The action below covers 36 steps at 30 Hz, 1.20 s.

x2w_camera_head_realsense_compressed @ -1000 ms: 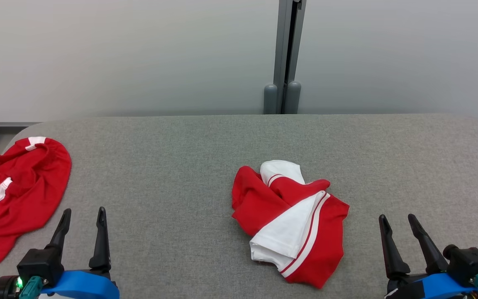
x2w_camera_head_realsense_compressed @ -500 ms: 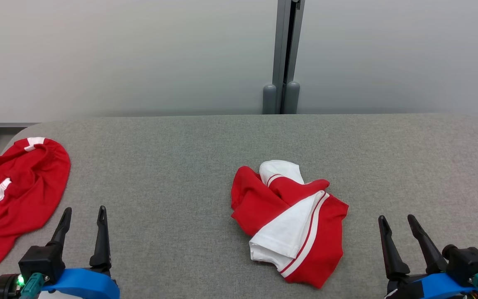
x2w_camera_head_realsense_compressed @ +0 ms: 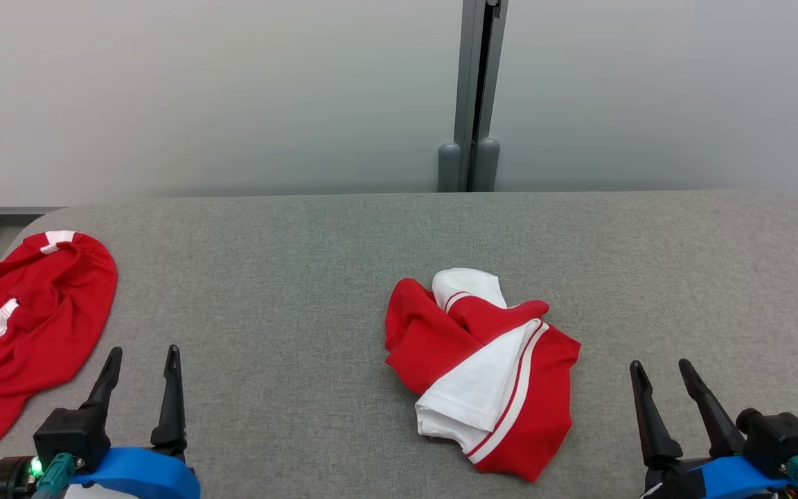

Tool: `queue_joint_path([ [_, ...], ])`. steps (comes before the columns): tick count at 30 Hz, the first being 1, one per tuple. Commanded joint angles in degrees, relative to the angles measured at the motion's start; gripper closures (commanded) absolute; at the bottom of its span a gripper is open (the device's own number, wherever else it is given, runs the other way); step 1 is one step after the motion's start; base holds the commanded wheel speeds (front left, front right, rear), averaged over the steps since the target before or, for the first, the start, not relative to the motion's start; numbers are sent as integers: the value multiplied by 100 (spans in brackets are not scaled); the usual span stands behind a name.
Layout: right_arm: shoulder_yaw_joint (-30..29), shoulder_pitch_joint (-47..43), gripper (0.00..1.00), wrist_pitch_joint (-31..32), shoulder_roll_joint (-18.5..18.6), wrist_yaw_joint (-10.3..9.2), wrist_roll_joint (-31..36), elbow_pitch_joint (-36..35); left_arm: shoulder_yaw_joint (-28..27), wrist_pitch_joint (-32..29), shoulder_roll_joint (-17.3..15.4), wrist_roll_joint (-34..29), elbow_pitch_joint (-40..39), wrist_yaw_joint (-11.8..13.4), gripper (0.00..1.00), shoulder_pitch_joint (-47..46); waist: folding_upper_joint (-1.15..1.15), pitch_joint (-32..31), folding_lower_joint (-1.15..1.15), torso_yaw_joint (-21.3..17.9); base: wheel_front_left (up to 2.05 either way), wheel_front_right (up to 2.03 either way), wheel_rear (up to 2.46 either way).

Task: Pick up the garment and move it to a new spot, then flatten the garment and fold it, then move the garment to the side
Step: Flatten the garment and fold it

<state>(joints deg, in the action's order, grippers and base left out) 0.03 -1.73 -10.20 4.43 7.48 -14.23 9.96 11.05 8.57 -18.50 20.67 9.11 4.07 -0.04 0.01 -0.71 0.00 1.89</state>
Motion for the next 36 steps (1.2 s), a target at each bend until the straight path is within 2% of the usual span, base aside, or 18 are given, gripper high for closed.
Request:
queue_joint_path([
  [1,5,-60,0,-19,1,3,-4,12,4,-25,-47,24,-29,34,0,-36,-1,-6,0,-4,0,0,0],
  [13,143,14,0,-5,-25,3,-57,60,22,-41,-98,14,-82,103,0,-72,-1,-11,0,20,0,0,0],
  [20,847,606,0,57,-62,3,-162,248,86,-2,-50,-4,-106,140,0,-133,-1,27,0,131,0,0,0],
  [24,1149,1070,0,173,-73,2,-174,727,133,23,-19,-13,-112,161,0,-176,-1,45,0,228,0,0,0],
  [29,1230,1480,0,202,-76,3,-209,1621,198,69,48,-4,-76,143,0,-278,-1,107,0,404,0,0,0],
  [36,1406,1992,0,-24,-78,3,-339,2731,286,173,141,20,47,118,0,-427,-1,309,0,595,0,0,0],
])
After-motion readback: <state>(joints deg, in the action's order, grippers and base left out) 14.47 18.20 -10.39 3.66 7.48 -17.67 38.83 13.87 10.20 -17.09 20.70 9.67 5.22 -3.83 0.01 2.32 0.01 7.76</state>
